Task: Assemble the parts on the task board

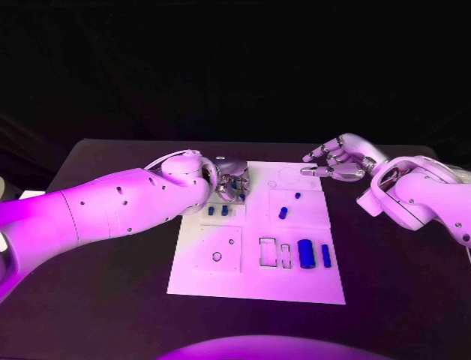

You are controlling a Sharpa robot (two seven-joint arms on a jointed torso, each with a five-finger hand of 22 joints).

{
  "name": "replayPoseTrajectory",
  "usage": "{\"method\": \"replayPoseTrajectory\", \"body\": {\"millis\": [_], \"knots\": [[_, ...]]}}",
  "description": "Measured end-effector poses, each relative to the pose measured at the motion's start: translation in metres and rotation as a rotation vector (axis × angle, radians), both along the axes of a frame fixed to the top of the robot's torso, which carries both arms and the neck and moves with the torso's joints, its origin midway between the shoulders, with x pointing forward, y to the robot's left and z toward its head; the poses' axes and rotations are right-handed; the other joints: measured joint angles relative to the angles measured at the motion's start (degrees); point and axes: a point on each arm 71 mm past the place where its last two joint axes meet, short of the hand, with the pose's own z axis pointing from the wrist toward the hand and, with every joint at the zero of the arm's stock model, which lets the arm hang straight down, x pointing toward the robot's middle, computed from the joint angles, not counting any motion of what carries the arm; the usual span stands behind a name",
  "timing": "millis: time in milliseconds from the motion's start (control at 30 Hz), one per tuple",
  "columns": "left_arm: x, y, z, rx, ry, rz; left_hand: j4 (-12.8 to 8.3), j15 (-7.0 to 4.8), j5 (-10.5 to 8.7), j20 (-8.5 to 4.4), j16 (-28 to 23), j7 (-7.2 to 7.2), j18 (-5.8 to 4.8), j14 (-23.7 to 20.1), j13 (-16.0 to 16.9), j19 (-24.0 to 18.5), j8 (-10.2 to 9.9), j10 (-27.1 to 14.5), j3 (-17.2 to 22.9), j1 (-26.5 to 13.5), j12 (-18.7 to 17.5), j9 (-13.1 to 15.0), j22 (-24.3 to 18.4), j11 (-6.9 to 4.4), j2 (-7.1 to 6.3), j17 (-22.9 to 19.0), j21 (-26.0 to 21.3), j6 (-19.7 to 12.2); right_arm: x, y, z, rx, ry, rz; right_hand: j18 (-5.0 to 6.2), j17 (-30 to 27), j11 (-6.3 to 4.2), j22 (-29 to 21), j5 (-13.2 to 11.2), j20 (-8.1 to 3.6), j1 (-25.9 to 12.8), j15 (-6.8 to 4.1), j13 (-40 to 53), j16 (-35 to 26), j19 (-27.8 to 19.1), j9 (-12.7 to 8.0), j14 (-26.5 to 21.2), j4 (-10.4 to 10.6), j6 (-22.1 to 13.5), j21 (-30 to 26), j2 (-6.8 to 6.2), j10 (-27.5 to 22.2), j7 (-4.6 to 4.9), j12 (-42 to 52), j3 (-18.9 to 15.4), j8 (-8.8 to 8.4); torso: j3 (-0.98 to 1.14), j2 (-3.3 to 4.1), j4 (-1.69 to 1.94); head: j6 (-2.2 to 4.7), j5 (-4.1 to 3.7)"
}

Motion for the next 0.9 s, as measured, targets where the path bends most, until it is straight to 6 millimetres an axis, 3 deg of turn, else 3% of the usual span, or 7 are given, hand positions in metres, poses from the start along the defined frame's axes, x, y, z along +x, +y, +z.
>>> {"method": "replayPoseTrajectory", "body": {"millis": [367, 900], "knots": [[0.0015, -0.0008, -0.0021, 0.005, 0.002, 0.009, -1.25, 0.00, -0.39, 0.00, 0.62, -0.09, 0.00, 0.00, -0.16, 0.00, -1.06, 1.37, 4.14, 0.37, -1.48, -0.39, 1.05, -0.13, 0.37, -0.23, 0.90, 1.13, 0.0000, 0.0008, 0.0000, 0.001, 0.000, 0.002, 0.00, -0.01, 0.00, -0.01, 0.00, 0.00, 0.00, 0.00, 0.01, 0.00, 0.00, 0.00, 0.00, 0.00, 0.00, 0.00, 0.00, 0.00, 0.00, 0.00, 0.00, 0.00, 0.01, -0.04, -0.04, 0.03, -0.01], [0.0036, -0.0038, -0.0035, 0.007, 0.002, 0.018, -2.69, 0.00, -0.39, 0.00, 0.86, 0.00, 0.00, 0.00, -0.15, 0.00, -1.48, 2.55, 6.95, 0.37, -2.19, -0.46, 1.62, -0.08, 0.37, -0.55, 1.33, 2.04, -0.0001, 0.0010, 0.0000, 0.001, 0.000, 0.003, 0.00, -0.02, 0.00, 0.03, 0.10, 0.00, 0.00, 0.00, -0.04, 0.00, 0.00, 0.00, 0.00, -0.02, 0.00, 0.00, 0.00, 0.00, 0.00, 0.00, -0.02, 0.00, 0.00, -0.04, -0.04, -0.27, -0.14]]}}
